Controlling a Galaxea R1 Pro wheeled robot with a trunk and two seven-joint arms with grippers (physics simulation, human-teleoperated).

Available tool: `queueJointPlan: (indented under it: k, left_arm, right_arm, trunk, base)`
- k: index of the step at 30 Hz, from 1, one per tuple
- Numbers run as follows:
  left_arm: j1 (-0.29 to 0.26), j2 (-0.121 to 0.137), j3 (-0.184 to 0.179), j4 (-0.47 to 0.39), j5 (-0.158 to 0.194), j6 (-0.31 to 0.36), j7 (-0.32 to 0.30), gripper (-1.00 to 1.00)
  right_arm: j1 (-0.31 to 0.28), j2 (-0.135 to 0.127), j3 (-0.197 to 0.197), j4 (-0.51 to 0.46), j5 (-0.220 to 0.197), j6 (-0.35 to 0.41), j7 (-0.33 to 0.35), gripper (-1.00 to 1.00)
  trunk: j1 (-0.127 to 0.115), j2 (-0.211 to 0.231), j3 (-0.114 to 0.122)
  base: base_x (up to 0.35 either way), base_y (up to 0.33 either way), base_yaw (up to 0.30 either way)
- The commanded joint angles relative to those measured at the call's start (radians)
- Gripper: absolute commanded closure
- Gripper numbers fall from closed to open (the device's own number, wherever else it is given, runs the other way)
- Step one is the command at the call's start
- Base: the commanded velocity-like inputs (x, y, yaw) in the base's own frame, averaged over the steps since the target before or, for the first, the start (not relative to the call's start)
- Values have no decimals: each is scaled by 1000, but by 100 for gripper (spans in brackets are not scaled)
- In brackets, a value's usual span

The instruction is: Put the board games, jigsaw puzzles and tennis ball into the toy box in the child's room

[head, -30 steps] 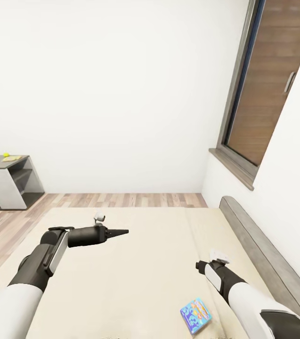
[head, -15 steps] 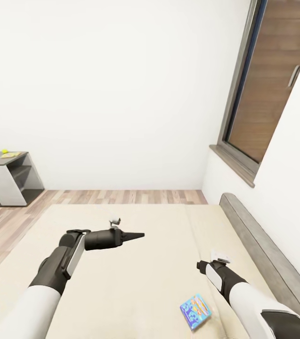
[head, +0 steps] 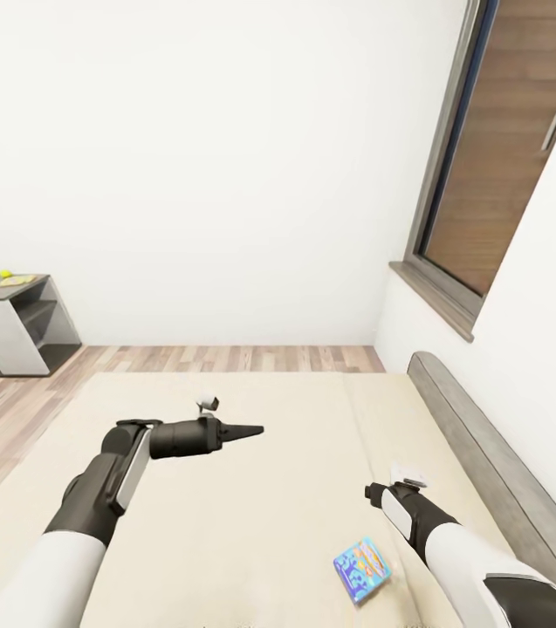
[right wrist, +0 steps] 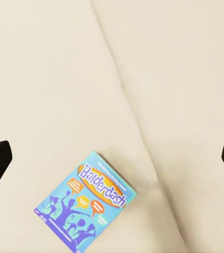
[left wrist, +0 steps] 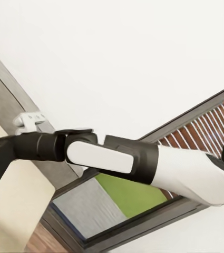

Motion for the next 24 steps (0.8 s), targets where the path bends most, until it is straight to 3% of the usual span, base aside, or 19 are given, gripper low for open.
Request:
queueJointPlan:
  k: [1, 9, 24]
  left_arm:
    - [2, 5, -1, -14, 4, 19, -5, -100]
    - [28, 30, -2, -107, 5, 63, -31, -100]
    - [37, 32, -6, -127, 5, 69, -34, -100]
  right_arm:
    - [0, 1, -4, -2, -3, 5, -4, -100]
    - [0, 1, -4, -2, -2, 5, -4, -100]
    - [0, 1, -2, -2, -1, 6, -2, -100]
  trunk:
    - [1, -2, -4]
    - [1, -2, -17]
    - [1, -2, -42]
  base:
    - [0, 0, 0]
    - [0, 0, 0]
    - [0, 0, 0]
